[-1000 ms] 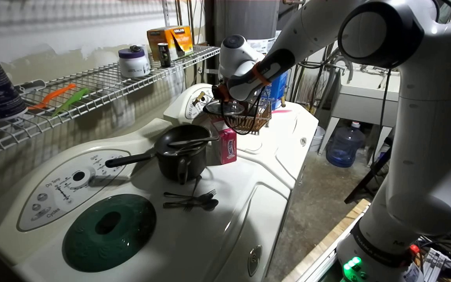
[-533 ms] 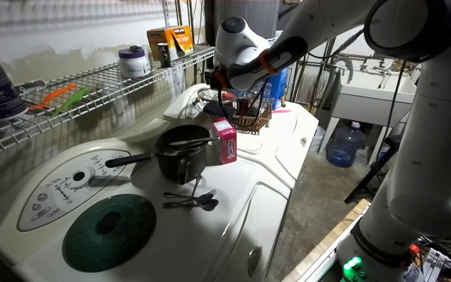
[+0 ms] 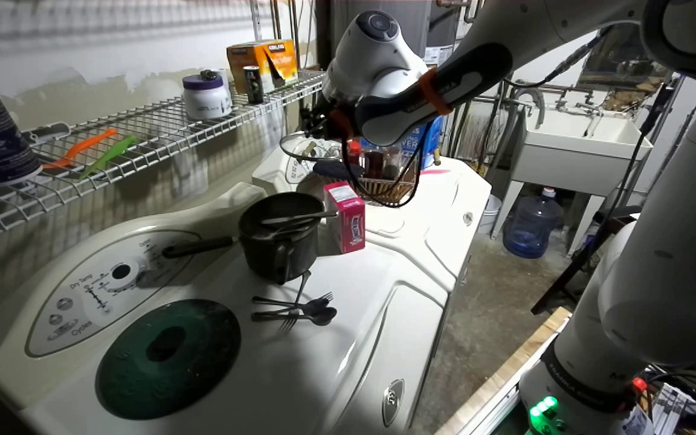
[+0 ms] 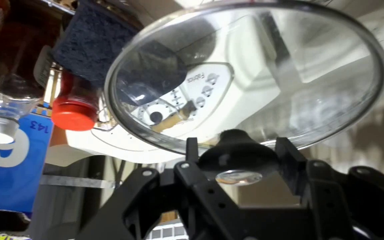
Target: Put the glass lid on top of the pan.
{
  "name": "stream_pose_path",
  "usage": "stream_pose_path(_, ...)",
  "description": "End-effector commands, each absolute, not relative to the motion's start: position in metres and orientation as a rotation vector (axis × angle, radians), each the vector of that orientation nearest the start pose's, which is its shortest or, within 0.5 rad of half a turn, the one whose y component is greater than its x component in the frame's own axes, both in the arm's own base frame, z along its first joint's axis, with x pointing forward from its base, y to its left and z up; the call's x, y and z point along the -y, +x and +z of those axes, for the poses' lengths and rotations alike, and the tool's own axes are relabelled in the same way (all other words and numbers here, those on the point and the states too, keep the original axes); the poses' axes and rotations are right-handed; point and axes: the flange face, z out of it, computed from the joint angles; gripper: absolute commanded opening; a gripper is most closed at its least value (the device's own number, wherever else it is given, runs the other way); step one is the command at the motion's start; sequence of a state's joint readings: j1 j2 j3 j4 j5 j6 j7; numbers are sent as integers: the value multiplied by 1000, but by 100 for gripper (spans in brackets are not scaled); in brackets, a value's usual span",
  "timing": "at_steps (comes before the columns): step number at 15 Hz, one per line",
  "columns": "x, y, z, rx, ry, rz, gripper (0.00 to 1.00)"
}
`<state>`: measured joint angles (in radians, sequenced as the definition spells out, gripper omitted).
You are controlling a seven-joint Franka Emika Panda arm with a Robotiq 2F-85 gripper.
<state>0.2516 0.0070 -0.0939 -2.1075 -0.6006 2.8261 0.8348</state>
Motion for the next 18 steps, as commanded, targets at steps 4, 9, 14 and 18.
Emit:
stream_pose_path(4,-181,514,471,197,-2788,-1112,34)
stream_pose_path(9,-196,516,454,221,-2811,-1031,59)
stream_pose_path(14,-192,517,455,222,-2814,-1036,34)
stream_pose_path(18,-222,515,438,327,-2856,-946,34)
